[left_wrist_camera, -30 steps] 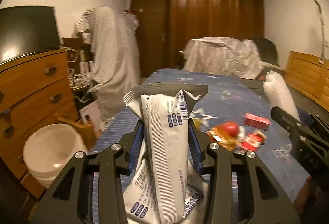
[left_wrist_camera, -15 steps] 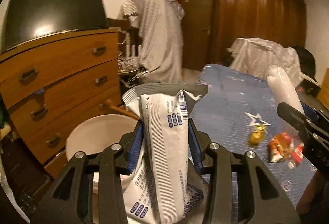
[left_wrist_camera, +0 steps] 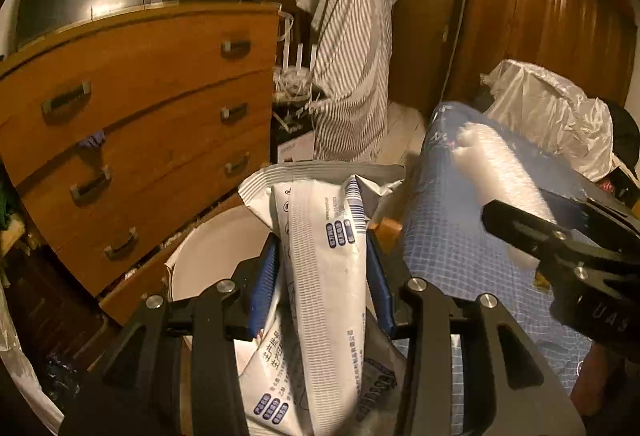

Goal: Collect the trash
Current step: 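Lift the wrapper bag and foam sheet and carry them over the white bucket, then open both tools to drop the wrapper bag and foam into the bucket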

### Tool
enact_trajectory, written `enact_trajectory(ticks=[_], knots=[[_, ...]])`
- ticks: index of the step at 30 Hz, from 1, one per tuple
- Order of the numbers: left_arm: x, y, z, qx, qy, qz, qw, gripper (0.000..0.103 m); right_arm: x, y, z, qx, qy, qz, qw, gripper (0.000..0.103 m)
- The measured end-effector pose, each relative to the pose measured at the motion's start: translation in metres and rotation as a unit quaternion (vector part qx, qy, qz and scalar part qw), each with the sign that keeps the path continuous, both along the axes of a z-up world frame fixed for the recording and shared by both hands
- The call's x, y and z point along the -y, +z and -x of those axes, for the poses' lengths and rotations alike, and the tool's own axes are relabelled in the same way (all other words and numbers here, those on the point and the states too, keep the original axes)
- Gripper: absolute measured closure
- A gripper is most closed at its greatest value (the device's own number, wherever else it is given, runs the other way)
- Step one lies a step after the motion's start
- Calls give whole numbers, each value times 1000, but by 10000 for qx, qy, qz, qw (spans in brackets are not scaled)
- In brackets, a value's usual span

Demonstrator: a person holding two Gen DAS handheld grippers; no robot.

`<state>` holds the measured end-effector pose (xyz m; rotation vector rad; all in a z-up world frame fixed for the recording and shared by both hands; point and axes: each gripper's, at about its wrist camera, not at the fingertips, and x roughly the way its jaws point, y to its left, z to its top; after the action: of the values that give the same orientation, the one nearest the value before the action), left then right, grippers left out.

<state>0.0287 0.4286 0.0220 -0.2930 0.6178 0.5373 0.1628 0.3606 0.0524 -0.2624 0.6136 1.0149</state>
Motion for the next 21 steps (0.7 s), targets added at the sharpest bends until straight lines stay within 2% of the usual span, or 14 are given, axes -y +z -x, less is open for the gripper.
enact_trajectory(ticks=[5, 8, 13, 17, 21], knots=[[-26, -21, -8, -332, 37, 312, 9990, 63, -62, -28, -17, -455, 369, 625, 9963, 50], [-38, -30, -8, -401, 75, 427, 9983, 63, -81, -45, -24, -701, 509, 828, 9928, 50], [-65, -45, -6, -550, 161, 690, 9960, 63, -99, -74, -36, -1255, 705, 1048, 9840, 50], [-92, -55, 1, -609, 319, 856, 9940, 63, -101, -87, -43, -1442, 779, 1191, 9793, 50], [-111, -60, 6, -650, 447, 886, 9929, 63, -97, -86, -49, -1417, 756, 1198, 9797, 50]])
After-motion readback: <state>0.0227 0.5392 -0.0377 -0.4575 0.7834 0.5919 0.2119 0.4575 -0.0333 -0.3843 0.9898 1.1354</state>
